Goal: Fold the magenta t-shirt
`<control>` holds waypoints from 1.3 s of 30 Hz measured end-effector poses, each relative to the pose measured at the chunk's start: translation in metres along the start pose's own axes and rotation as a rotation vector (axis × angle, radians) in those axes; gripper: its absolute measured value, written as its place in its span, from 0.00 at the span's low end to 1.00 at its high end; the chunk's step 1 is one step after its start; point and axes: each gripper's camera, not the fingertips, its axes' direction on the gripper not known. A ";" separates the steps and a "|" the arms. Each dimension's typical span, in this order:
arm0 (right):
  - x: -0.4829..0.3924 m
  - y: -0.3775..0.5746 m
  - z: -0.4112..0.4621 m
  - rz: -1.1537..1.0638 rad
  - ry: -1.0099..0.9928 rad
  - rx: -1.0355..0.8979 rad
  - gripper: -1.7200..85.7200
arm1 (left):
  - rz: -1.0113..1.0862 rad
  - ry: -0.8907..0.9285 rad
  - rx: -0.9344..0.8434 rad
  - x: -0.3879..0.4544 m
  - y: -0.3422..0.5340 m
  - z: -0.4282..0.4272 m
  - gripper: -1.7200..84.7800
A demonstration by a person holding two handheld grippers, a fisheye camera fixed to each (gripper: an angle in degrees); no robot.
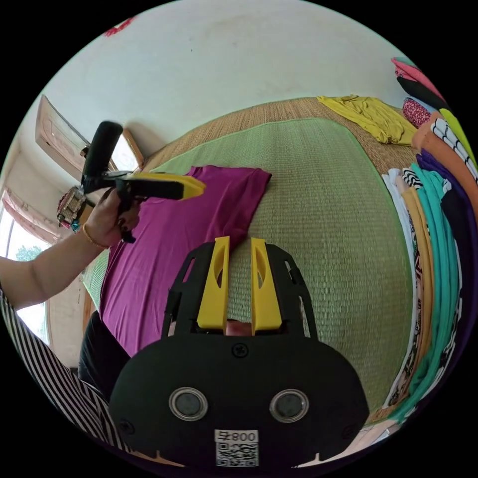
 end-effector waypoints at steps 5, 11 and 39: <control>0.020 0.008 0.005 0.017 -0.080 -0.012 0.10 | 0.082 -0.090 -0.076 0.019 -0.071 0.040 0.14; 0.040 0.013 0.006 0.018 -0.142 -0.049 0.07 | 0.165 -0.179 -0.201 0.038 -0.132 0.096 0.14; 0.029 0.034 0.001 -0.258 -0.267 -0.030 0.03 | -0.086 -0.014 0.041 -0.031 -0.112 0.081 0.08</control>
